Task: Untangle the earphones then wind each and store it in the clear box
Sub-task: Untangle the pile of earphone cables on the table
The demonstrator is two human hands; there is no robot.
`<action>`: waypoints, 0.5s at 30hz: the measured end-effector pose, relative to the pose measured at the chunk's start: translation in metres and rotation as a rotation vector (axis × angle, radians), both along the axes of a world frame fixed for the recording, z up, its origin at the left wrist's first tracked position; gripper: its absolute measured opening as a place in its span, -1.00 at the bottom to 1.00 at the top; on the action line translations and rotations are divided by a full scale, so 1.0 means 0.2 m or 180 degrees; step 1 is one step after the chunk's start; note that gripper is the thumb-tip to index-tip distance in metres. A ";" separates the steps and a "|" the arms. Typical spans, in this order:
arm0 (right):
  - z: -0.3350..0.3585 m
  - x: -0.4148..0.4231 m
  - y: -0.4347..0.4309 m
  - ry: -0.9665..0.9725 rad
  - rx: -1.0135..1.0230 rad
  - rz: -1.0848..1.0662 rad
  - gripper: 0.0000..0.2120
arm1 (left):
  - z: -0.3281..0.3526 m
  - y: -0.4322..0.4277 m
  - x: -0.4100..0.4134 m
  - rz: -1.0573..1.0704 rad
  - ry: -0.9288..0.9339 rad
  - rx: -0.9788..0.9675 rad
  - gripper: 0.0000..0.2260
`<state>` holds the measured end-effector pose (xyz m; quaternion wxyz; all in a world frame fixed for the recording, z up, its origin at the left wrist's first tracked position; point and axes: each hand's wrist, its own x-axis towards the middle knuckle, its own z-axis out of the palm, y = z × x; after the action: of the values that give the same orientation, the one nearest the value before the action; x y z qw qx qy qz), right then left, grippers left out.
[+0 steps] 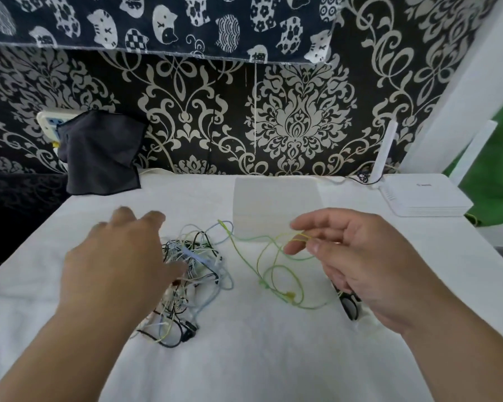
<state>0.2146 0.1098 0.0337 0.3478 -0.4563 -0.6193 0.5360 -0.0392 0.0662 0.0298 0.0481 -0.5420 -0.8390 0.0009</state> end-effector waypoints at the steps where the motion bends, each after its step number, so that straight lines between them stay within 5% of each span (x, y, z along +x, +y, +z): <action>1: -0.01 0.00 -0.01 -0.0162 -0.0001 0.0055 -0.75 | 0.03 -0.01 0.05 -0.0093 0.0038 0.0224 -0.36; 4: -0.04 0.00 -0.03 -0.0375 -0.0106 0.0238 -0.76 | 0.00 0.00 0.20 -0.0868 -0.1478 0.0697 -0.34; 7: -0.04 -0.01 -0.05 -0.0159 -0.0240 0.0328 -0.74 | -0.10 0.02 0.34 -0.1651 -0.3380 -0.0125 -0.35; 10: -0.04 0.04 -0.04 -0.0276 -0.0124 0.0310 -0.73 | -0.16 0.03 0.40 -0.1635 -0.3527 -0.0070 -0.89; 15: -0.04 0.22 0.00 -0.1145 0.0002 0.0244 -0.86 | -0.14 0.07 0.39 -0.0703 -0.3756 0.1007 -0.81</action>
<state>0.2594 0.1103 0.0248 0.2110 -0.5207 -0.6886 0.4584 0.0391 0.0794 0.0022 -0.3443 -0.5211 -0.6531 -0.4282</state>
